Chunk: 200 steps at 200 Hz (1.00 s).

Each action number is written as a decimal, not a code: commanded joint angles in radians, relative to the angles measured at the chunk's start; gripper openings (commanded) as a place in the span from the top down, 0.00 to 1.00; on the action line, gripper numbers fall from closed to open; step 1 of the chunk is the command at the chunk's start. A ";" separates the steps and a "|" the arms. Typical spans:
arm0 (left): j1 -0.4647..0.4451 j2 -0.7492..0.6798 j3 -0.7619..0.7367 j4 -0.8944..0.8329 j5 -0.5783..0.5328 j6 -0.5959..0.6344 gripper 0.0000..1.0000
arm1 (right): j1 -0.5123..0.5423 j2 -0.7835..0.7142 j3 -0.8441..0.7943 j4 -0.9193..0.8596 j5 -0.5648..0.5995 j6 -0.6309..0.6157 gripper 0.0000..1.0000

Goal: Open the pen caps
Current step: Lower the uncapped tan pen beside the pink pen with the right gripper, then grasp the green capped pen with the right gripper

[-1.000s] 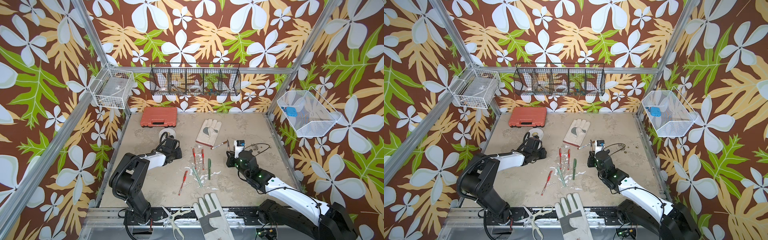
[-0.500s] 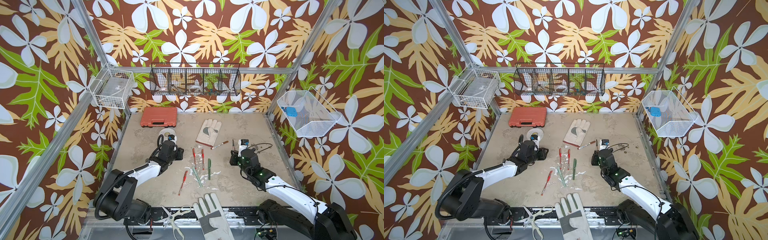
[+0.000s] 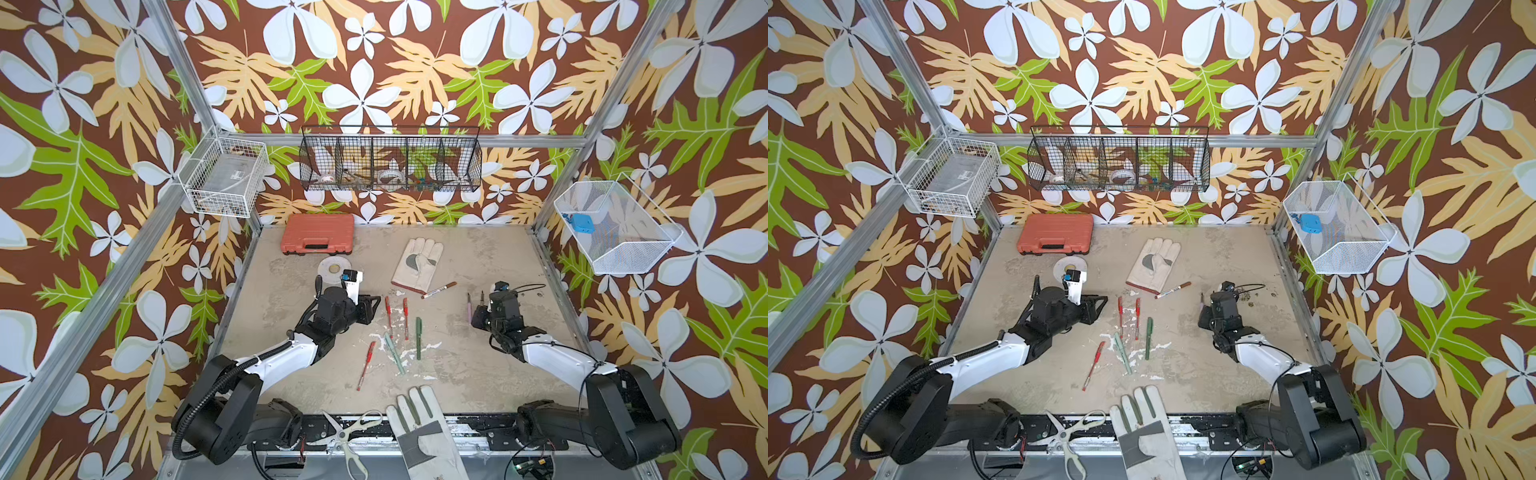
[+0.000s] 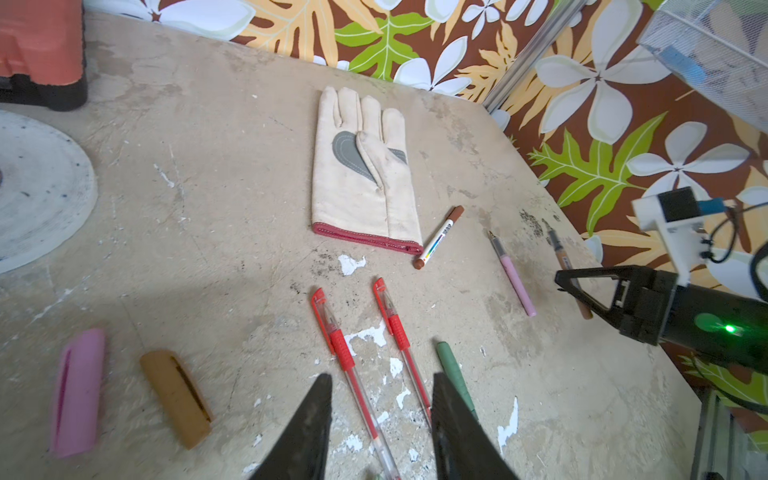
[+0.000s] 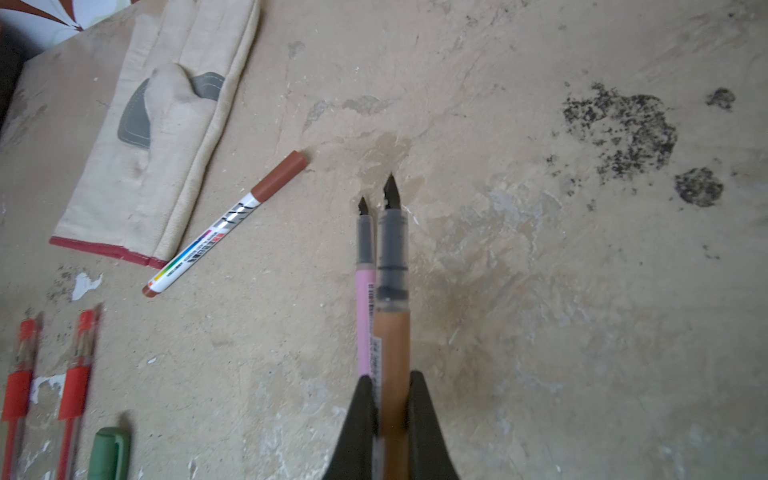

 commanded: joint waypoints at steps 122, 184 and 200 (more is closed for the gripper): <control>-0.002 -0.056 -0.023 0.050 0.003 0.011 0.58 | -0.035 0.263 0.111 -0.009 -0.033 -0.001 0.78; -0.002 -0.068 -0.026 0.051 0.002 0.006 0.58 | -0.035 0.233 0.099 0.000 -0.033 0.001 0.77; -0.002 -0.070 -0.026 0.051 0.000 0.006 0.58 | -0.035 0.198 0.082 0.025 -0.056 -0.005 0.77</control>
